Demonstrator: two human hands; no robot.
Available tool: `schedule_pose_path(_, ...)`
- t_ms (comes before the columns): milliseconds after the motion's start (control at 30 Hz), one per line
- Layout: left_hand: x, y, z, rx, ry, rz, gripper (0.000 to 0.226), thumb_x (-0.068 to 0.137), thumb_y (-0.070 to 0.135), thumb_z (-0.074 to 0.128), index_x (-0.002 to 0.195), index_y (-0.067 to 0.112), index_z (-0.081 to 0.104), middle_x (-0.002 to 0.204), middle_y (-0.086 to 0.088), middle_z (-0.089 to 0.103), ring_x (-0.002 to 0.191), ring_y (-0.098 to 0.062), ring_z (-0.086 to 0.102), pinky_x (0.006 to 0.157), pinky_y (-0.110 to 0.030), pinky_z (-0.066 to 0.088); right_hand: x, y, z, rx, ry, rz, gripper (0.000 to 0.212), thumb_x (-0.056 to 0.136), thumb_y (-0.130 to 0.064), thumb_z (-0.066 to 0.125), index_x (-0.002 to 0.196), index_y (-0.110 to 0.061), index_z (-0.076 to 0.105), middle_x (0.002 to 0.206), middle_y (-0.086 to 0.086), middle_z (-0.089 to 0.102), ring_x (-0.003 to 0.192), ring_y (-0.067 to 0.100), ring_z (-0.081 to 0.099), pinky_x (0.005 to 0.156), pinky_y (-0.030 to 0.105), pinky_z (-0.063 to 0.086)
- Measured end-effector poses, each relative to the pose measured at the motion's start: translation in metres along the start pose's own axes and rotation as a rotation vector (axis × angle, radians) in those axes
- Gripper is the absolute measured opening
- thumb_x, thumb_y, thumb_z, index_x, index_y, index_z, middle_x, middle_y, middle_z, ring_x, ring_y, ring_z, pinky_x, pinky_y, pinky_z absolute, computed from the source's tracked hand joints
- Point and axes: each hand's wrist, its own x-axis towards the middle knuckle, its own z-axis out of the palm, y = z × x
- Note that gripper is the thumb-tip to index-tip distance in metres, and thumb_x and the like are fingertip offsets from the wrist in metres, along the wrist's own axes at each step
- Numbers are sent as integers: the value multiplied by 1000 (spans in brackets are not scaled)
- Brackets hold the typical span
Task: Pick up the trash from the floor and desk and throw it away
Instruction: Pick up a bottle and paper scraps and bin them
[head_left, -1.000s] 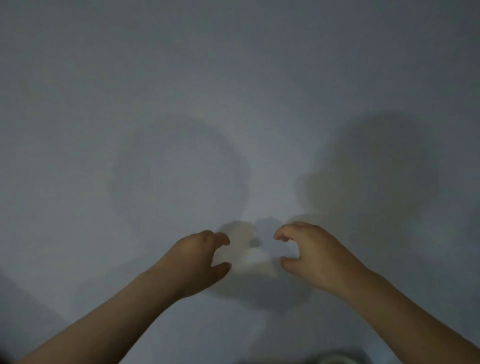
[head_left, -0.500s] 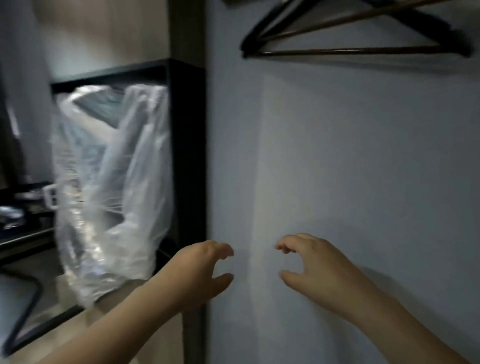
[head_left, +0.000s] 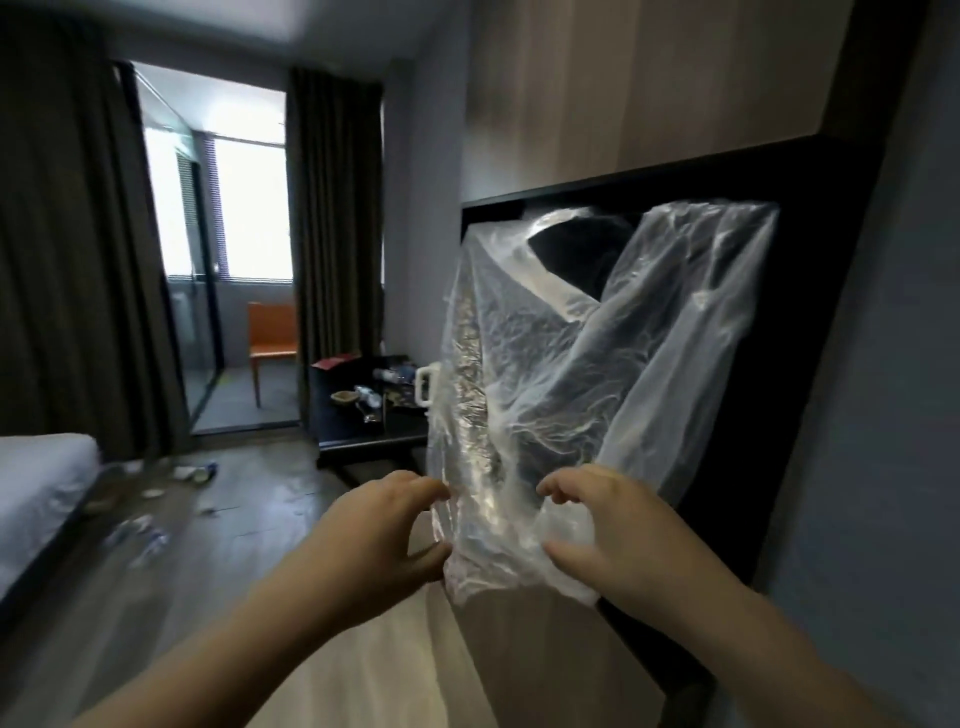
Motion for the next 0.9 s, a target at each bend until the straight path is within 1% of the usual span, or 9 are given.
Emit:
schedule_pose_path(67,5,-27,-5,4,38,-51,42,84,48,57,125,38,51,119,17,55,104,-1,53,75,-10,34,32,-12,14,7,11,-46,43,81,-35,64,124,-29,56,119,-10,58,110,4,53,94,24,44)
schedule_pose_path(233,25,-87,-6,34,100,-153,46,87,47,57,130,35,47,126,16,53,110,-3,52,90,-17,43,110,-31,46,49,40,-167,44,83,-38,65,125,-32,55,117,-15,58,107,-1,52,94,20,44)
schedule_pose_path(300,35,-110,-3,48,116,-190,46,86,47,57,129,35,48,127,16,53,112,-3,51,92,-19,44,142,-35,60,68,40,-213,44,83,-39,66,126,-32,55,117,-15,58,108,1,52,94,22,45)
schedule_pose_path(367,47,-133,1,60,113,-239,47,87,48,57,130,36,47,128,16,52,113,-2,50,92,-17,42,174,-38,75,85,31,-260,44,84,-38,66,126,-31,55,118,-13,58,109,3,53,94,24,45)
schedule_pose_path(467,63,-175,3,94,91,-328,48,87,48,56,132,35,45,130,16,51,116,-2,50,94,-18,41,226,-42,99,101,-19,-327,42,86,-37,64,126,-30,54,118,-12,56,111,5,52,95,23,44)
schedule_pose_path(567,74,-221,5,127,91,-412,45,87,46,56,129,32,49,128,13,53,113,-5,51,95,-20,42,277,-51,127,101,-57,-396,38,86,-38,62,122,-29,54,114,-10,56,108,8,52,92,26,44)
schedule_pose_path(733,70,-301,13,160,66,-547,50,86,49,56,133,32,46,130,14,51,117,-4,49,99,-22,40,351,-81,187,141,-158,-481,45,86,-40,61,128,-32,50,121,-14,53,112,4,50,94,22,43)
schedule_pose_path(900,58,-397,18,191,33,-654,49,85,49,57,130,31,49,129,13,54,121,-6,49,99,-23,40,422,-128,259,168,-233,-535,44,85,-41,61,127,-34,50,119,-15,53,111,3,50,92,20,43)
